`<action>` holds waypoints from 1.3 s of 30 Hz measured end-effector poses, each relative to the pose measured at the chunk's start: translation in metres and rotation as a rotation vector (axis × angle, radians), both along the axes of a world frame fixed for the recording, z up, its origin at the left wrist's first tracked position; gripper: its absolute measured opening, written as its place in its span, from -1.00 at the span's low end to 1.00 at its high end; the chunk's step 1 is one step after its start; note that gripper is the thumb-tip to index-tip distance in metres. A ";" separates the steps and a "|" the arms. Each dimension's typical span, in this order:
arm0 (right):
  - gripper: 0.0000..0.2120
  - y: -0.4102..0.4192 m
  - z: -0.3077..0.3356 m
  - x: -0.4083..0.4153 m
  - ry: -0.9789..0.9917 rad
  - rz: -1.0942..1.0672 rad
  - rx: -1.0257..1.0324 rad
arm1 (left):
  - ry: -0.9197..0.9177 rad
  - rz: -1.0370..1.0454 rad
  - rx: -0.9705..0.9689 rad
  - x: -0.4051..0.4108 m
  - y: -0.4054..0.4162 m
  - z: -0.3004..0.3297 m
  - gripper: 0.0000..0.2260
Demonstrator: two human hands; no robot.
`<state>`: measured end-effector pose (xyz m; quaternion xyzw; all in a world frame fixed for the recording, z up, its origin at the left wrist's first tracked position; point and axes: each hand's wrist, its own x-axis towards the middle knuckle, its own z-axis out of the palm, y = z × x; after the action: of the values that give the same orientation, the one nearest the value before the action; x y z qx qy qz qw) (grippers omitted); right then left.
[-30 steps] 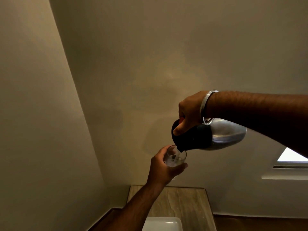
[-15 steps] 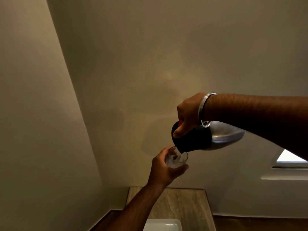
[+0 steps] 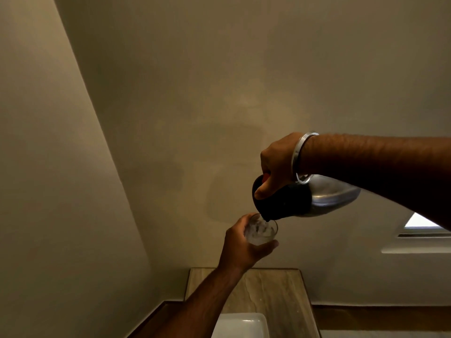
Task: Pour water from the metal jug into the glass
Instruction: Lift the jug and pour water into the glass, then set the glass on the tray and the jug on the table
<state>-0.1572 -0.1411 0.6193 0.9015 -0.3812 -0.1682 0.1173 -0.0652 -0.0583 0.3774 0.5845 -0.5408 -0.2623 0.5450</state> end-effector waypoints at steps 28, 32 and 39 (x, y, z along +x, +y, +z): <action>-0.62 -0.021 -0.285 -0.104 -1.256 -0.914 0.556 | -0.030 0.091 0.397 0.041 0.001 -0.165 -0.33; -0.62 0.016 -0.359 -0.121 -1.510 -1.159 0.466 | -0.138 0.098 0.534 0.050 0.010 -0.210 -0.31; -0.74 0.052 -0.480 -0.144 -1.677 -1.499 0.306 | -0.237 0.124 0.695 0.037 0.035 -0.313 -0.33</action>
<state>-0.3008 -0.0889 0.1393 0.2793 -0.7585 0.4161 -0.4165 -0.0283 -0.0232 0.0646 0.7927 -0.4422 -0.3272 0.2628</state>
